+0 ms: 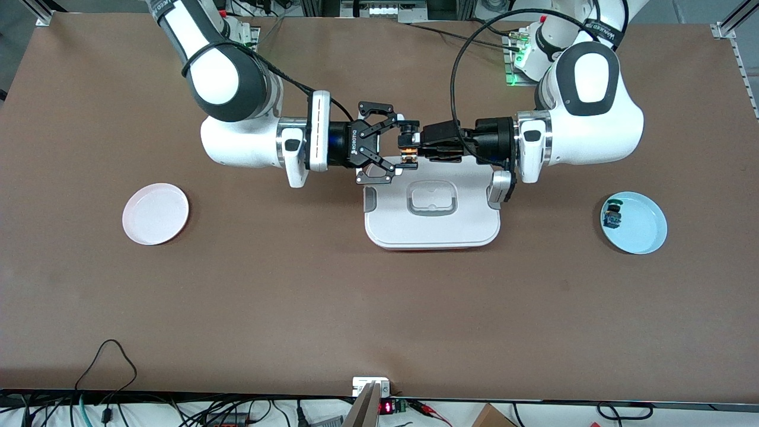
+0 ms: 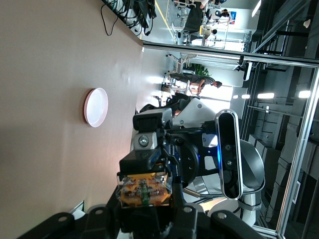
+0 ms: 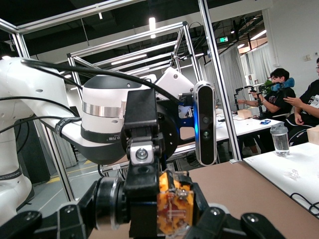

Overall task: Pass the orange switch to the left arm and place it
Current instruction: 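Grasp the orange switch with the left gripper beside the right gripper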

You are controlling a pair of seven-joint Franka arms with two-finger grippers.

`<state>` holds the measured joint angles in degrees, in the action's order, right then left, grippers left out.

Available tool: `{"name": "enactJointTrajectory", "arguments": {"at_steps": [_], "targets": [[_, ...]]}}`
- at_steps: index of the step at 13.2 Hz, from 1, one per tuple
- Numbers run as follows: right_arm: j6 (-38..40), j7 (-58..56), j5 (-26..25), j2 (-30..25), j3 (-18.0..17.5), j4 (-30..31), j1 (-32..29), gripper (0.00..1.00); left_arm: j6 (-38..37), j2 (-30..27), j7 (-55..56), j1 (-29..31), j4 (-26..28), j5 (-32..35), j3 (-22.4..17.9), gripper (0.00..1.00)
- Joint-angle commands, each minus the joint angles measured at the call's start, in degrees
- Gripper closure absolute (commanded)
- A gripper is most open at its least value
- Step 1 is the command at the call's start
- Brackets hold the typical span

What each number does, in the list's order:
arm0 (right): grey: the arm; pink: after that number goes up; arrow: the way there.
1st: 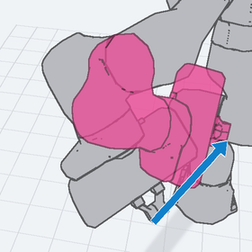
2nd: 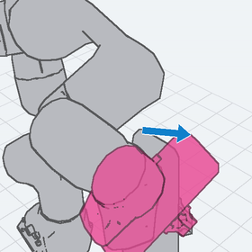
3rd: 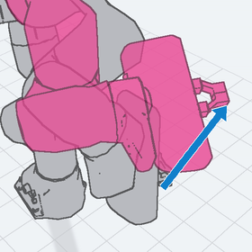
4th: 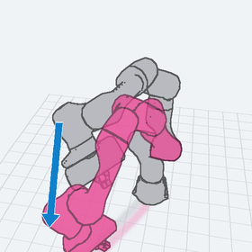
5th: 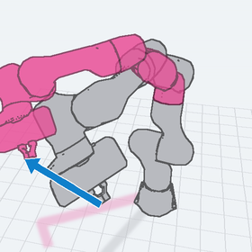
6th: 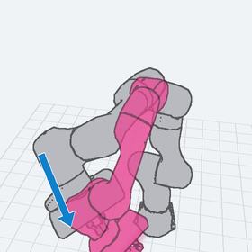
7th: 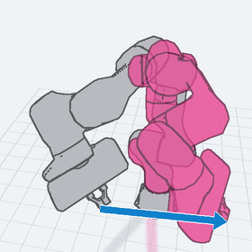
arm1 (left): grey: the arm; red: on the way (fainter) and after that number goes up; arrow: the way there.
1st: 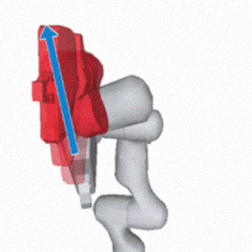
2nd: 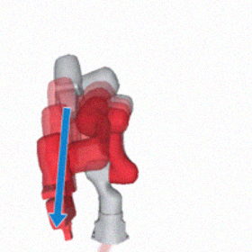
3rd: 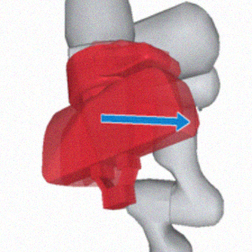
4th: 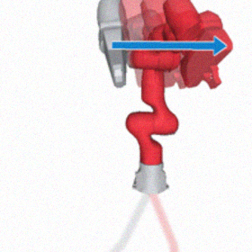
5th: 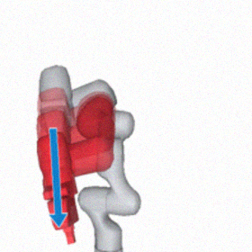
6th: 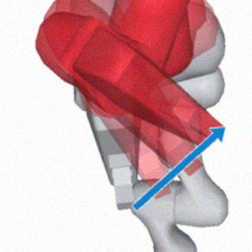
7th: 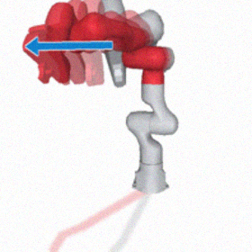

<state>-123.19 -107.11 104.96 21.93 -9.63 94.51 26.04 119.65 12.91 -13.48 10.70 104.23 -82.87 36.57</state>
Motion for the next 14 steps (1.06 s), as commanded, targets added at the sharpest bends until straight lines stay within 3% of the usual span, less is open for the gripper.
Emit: {"name": "enactJointTrajectory", "arguments": {"at_steps": [1, 3, 4, 5, 6, 14], "targets": [[-0.74, -0.91, 0.78, -0.75, 0.14, 0.67, 0.51, 0.99, -1.52, -1.31, 1.44, 0.64, -0.08, -1.24, 0.08, 1.0], [-0.74, -0.91, 0.78, -0.75, 0.14, 0.67, 0.51, 0.99, -1.52, -1.22, 1.35, 0.64, -0.25, -1.24, 0.08, 1.0], [-1.0, -1.17, 0.69, -0.75, 0.14, 0.59, 0.51, 0.9, -1.52, -1.13, 1.44, 0.64, -0.25, -1.24, 0.08, 1.0], [-1.61, -1.17, 0.69, -0.93, 0.14, 0.67, 0.51, 0.39, -1.52, -1.13, 1.35, 0.64, -0.25, -1.24, 0.08, 1.0], [-1.88, -0.74, 0.77, -1.1, 0.14, 0.68, 0.51, 0.0, -1.52, -1.13, 1.35, 0.64, -0.34, -1.24, 0.08, 1.0], [-1.18, -0.03, 0.69, -3.3, 0.49, 2.95, -2.21, 0.0, -4.59, -1.31, 1.44, 2.12, 0.18, -0.36, -0.45, 1.0]]}}
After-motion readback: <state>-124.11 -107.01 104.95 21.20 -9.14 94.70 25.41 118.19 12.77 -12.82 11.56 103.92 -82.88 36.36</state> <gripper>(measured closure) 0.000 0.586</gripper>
